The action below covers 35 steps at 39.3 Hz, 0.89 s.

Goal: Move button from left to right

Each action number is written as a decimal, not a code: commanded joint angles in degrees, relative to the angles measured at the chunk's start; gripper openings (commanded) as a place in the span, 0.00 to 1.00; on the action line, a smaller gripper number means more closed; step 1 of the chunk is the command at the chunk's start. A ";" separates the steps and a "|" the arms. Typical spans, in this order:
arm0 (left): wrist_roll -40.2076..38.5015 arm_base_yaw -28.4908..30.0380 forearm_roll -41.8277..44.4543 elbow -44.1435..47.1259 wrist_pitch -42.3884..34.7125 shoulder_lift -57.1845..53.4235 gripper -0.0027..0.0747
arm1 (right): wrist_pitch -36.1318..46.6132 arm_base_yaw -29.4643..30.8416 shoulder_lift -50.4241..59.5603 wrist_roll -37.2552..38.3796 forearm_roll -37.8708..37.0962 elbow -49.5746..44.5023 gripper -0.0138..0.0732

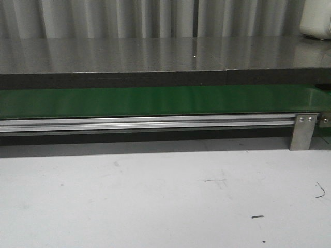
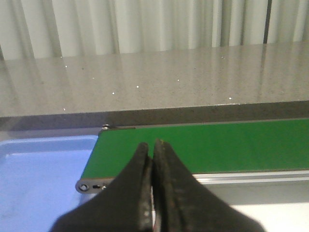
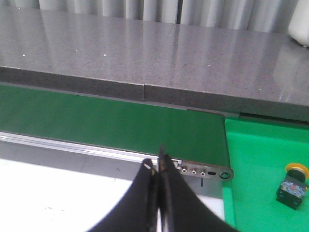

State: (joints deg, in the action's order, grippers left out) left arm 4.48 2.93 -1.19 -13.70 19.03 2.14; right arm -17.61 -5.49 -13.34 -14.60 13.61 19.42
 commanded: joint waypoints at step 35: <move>-5.62 -3.85 2.32 15.83 -13.53 -3.47 0.01 | 4.17 -0.18 -0.34 -0.41 0.42 1.53 0.08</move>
State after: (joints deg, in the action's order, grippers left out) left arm -0.61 -0.65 1.21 0.55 10.43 -0.22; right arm -17.70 -5.49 -13.34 -14.60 13.71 19.38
